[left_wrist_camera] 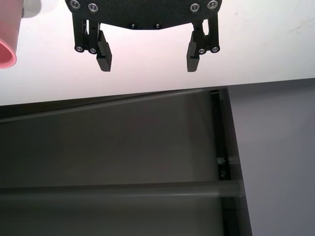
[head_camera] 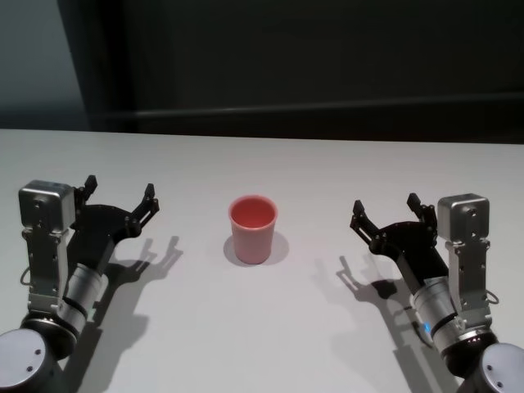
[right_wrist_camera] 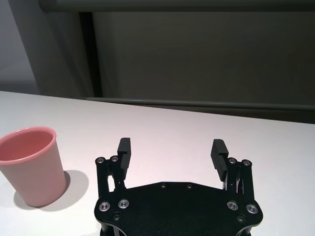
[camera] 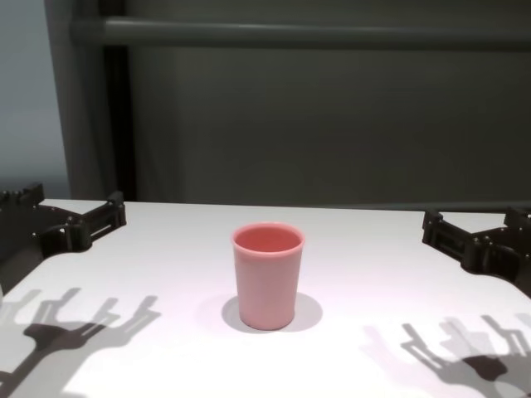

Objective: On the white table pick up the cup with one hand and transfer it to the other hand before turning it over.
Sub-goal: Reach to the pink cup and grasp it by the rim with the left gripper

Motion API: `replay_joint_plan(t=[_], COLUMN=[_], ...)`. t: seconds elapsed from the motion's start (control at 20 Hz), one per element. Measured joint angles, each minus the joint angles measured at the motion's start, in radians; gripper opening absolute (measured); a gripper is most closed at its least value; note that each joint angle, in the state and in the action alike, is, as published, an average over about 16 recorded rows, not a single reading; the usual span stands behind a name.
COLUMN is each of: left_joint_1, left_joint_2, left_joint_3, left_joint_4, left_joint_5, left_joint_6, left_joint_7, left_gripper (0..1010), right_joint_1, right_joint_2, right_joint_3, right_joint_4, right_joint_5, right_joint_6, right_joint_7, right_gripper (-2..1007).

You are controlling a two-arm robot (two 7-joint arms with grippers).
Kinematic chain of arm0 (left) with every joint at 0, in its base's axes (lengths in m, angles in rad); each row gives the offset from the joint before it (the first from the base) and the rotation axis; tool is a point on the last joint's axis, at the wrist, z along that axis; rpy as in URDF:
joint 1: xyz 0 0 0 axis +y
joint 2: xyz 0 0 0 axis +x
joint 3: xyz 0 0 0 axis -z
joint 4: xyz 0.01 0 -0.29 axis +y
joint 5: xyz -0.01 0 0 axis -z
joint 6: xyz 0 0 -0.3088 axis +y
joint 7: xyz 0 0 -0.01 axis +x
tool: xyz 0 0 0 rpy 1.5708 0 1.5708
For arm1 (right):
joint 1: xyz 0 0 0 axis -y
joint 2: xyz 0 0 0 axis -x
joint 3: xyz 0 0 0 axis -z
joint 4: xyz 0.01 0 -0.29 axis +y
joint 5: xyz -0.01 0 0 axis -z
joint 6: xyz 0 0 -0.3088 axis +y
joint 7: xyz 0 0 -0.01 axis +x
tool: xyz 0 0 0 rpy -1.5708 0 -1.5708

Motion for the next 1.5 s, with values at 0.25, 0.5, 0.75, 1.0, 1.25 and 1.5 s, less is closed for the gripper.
replay_joint_plan(t=[0.25, 0.5, 0.75, 1.0, 1.25, 1.5], left_joint_1=[0.0, 0.0, 0.0, 0.0, 0.0, 0.0], left_joint_2=[0.0, 0.0, 0.0, 0.0, 0.0, 0.0], left_joint_3=[0.0, 0.0, 0.0, 0.0, 0.0, 0.0], left_joint_4=[0.0, 0.0, 0.0, 0.0, 0.0, 0.0], left_joint_5=[0.0, 0.0, 0.0, 0.0, 0.0, 0.0], left_joint_6=[0.0, 0.0, 0.0, 0.0, 0.0, 0.0], left_joint_7=[0.0, 0.0, 0.0, 0.0, 0.0, 0.0], left_gripper=[1003, 1003, 1003, 1003, 1003, 1003], right_joint_1=[0.0, 0.0, 0.0, 0.0, 0.0, 0.0], right_joint_2=[0.0, 0.0, 0.0, 0.0, 0.0, 0.0], right_joint_3=[0.0, 0.0, 0.0, 0.0, 0.0, 0.0], right_joint_4=[0.0, 0.0, 0.0, 0.0, 0.0, 0.0], right_joint_5=[0.0, 0.0, 0.0, 0.0, 0.0, 0.0], right_joint_6=[0.0, 0.0, 0.0, 0.0, 0.0, 0.0], right_joint_7=[0.0, 0.0, 0.0, 0.0, 0.0, 0.0], right_gripper=[1000, 1000, 1000, 1000, 1000, 1000])
